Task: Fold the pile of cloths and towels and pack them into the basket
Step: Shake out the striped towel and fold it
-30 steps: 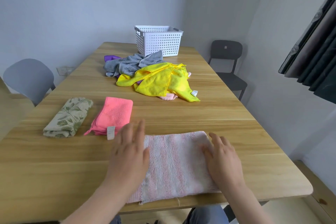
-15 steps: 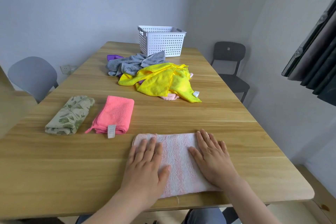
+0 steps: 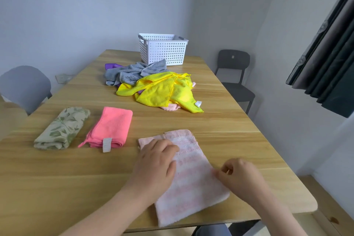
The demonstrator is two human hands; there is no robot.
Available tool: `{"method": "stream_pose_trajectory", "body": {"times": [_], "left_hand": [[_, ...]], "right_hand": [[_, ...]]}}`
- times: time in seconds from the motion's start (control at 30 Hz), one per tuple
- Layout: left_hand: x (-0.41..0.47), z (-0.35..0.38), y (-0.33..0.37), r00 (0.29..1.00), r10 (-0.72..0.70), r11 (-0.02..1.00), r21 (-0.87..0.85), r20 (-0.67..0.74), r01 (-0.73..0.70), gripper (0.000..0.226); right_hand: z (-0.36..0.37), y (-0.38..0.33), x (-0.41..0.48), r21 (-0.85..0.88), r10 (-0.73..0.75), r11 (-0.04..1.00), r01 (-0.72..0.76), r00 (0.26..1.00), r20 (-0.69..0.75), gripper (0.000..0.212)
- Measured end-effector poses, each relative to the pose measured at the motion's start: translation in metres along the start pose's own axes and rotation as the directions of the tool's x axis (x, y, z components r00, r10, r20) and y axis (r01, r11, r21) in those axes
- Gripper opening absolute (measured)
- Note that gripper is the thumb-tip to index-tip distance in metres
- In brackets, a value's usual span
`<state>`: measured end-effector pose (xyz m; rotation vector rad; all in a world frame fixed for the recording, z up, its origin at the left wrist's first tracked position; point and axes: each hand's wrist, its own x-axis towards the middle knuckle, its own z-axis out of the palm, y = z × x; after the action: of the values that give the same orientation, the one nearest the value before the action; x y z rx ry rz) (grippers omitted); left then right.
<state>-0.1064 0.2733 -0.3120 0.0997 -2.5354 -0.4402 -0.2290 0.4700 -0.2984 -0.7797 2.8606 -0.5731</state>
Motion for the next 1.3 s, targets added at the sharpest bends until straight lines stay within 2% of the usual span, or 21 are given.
{"method": "stream_pose_trajectory", "body": {"times": [0.07,0.13,0.2,0.27,0.33,0.43,0.6,0.7,0.8,0.9,0.97,1.0,1.07,1.1,1.17,1.23,1.3], "left_hand": [[-0.023,0.000,0.004,0.999,-0.040,0.995,-0.095,0.035,0.043,0.023],[-0.044,0.001,-0.001,0.992,-0.040,0.992,-0.113,0.120,0.054,0.024],[-0.062,0.002,-0.007,0.982,-0.041,0.992,-0.111,0.182,0.061,0.036],[-0.076,0.004,-0.010,0.980,-0.024,0.996,-0.082,0.198,0.041,0.050],[-0.082,0.003,-0.009,0.974,0.003,1.000,-0.005,0.228,-0.001,0.060],[-0.086,0.001,-0.008,0.962,0.023,0.992,0.111,0.272,-0.055,0.070],[-0.097,0.001,-0.003,0.949,0.069,0.978,0.166,0.309,-0.125,0.068],[-0.102,0.000,0.001,0.940,0.137,0.970,0.152,0.312,-0.192,0.075],[-0.105,-0.007,0.005,0.924,0.152,0.977,0.090,0.351,-0.194,0.082],[-0.094,-0.035,0.017,0.958,0.063,0.997,-0.059,0.281,-0.049,0.061],[-0.076,-0.066,0.033,0.973,0.000,0.971,-0.233,0.230,0.055,0.033],[-0.064,-0.081,0.042,0.989,-0.016,0.944,-0.325,0.144,0.063,0.023],[-0.036,-0.111,0.056,0.995,-0.102,0.882,-0.462,0.003,0.092,0.026],[-0.017,-0.125,0.061,0.986,-0.164,0.843,-0.519,0.003,0.142,0.026],[0.016,-0.141,0.057,0.958,-0.249,0.730,-0.623,0.142,0.282,0.022],[0.043,-0.149,0.047,0.901,-0.281,0.618,-0.656,0.331,0.434,0.036],[0.056,-0.141,0.037,0.842,-0.350,0.635,-0.557,0.410,0.535,0.030]], "right_hand": [[-0.002,0.002,-0.002,0.034,-0.052,0.998,0.052,0.999,0.014,0.027],[-0.002,-0.003,-0.005,0.086,-0.138,0.987,0.139,0.990,-0.010,0.020],[0.007,-0.008,-0.008,0.141,-0.267,0.953,0.268,0.963,-0.029,0.040],[0.019,-0.011,-0.013,0.185,-0.404,0.898,0.400,0.915,-0.018,0.049],[0.032,-0.008,-0.019,0.206,-0.479,0.859,0.468,0.878,0.005,0.055],[0.042,0.003,-0.031,0.205,-0.512,0.841,0.500,0.859,0.006,0.073],[0.042,0.016,-0.053,0.085,-0.576,0.816,0.571,0.817,0.037,0.084],[0.048,0.022,-0.062,0.002,-0.598,0.801,0.598,0.801,-0.005,0.077],[0.046,0.025,-0.071,-0.045,-0.629,0.777,0.627,0.774,-0.075,0.064],[0.017,0.014,-0.081,-0.007,-0.598,0.799,0.602,0.792,-0.126,0.040],[-0.018,-0.001,-0.086,0.074,-0.557,0.817,0.572,0.815,-0.159,0.015],[-0.036,-0.010,-0.086,0.113,-0.549,0.810,0.576,0.811,-0.203,0.010],[-0.072,-0.027,-0.079,0.203,-0.514,0.791,0.578,0.806,-0.293,0.017],[-0.091,-0.036,-0.072,0.255,-0.487,0.778,0.575,0.807,-0.335,0.023],[-0.118,-0.052,-0.055,0.351,-0.415,0.766,0.539,0.831,-0.371,0.035],[-0.134,-0.061,-0.032,0.405,-0.355,0.794,0.453,0.887,-0.297,0.046],[-0.134,-0.061,-0.010,0.403,-0.295,0.857,0.322,0.947,-0.129,0.046]]}}
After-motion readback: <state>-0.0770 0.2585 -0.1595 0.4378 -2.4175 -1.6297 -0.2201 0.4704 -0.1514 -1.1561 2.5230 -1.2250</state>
